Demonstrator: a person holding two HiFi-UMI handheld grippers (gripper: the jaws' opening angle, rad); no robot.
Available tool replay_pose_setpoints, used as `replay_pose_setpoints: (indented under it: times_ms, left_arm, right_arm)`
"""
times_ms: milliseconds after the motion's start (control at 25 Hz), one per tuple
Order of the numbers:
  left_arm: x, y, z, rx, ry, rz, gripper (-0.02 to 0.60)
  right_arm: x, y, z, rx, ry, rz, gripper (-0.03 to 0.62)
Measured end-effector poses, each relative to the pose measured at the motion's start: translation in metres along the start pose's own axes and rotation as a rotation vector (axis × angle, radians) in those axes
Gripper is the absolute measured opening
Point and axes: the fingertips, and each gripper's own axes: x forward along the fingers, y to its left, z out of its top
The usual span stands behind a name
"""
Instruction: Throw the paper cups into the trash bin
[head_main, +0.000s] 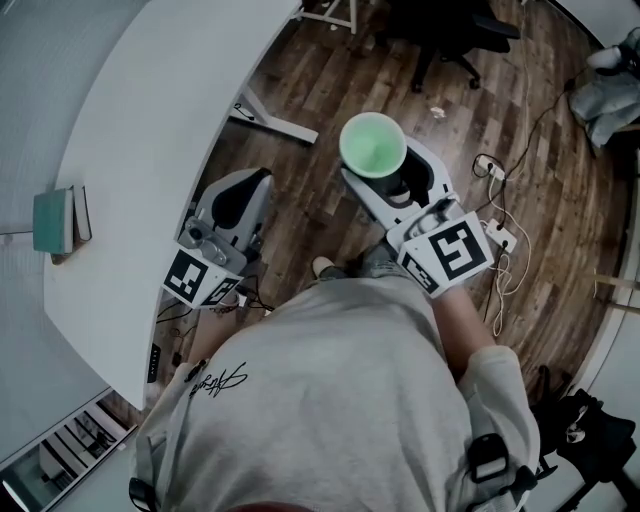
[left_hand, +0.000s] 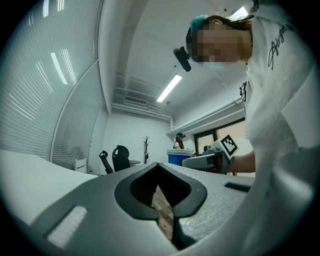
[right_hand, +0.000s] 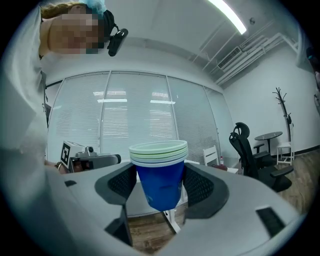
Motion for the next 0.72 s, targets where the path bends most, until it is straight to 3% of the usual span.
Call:
replay_pose_setpoints:
  times_ms: [720]
  left_arm:
    - [0.146,-0.044,-0.01,0.006,-0.039,-0.059,-0.006]
  right_arm:
    - [-0.056,-0.123,0.004,0.01,-0.007,0.0,0.295]
